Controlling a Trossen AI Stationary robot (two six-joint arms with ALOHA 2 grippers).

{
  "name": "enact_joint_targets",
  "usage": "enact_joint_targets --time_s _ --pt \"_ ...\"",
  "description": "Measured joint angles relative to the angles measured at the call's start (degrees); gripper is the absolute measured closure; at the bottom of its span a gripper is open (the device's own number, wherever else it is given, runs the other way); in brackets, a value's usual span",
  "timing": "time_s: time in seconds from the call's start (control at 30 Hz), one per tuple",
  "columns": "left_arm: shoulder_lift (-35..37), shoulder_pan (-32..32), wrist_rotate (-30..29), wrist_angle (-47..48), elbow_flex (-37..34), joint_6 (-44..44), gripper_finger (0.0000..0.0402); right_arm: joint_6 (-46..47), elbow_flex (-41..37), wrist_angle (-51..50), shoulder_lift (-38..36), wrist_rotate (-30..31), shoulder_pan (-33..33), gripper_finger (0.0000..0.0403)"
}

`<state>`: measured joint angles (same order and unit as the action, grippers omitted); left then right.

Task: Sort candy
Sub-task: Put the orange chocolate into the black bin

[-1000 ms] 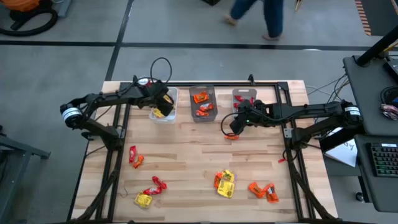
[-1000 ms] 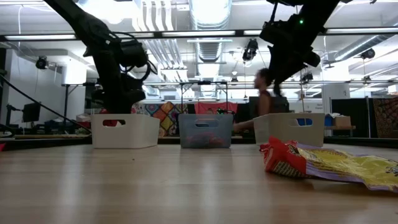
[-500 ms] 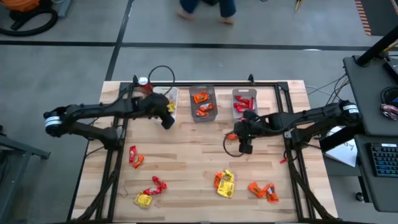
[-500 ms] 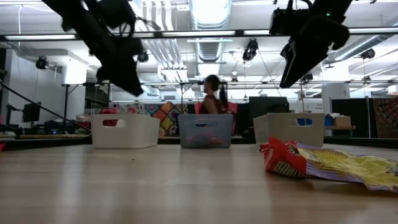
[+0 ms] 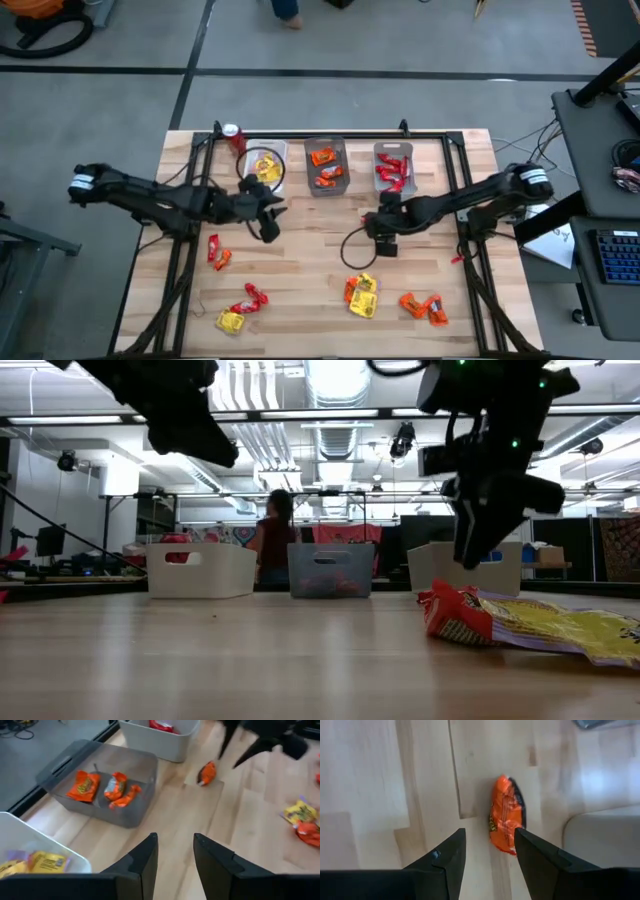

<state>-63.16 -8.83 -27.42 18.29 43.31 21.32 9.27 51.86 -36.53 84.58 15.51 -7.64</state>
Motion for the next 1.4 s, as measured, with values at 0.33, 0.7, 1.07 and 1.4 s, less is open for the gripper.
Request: enact_joint_targets --time_s 0.33,0.7,1.07,1.4 --pt "-0.5 -4.12 -0.76 0.12 0.0 2.25 0.0293 0.74 0.15 -0.01 7.27 5.73 0.04 0.0262" --pt "-4.03 -4.09 -0.76 -1.84 0.0 2.21 0.0293 0.78 0.33 1.52 9.9 6.45 0.92 0.0351" --pt "-6.65 -4.29 -0.6 -1.95 0.0 3.24 0.0293 1.27 0.22 1.58 3.99 1.68 0.73 0.0394" --pt "-6.69 -4.86 -0.57 -2.02 0.0 3.24 0.0293 0.58 0.24 6.86 -5.96 0.31 0.39 0.0394"
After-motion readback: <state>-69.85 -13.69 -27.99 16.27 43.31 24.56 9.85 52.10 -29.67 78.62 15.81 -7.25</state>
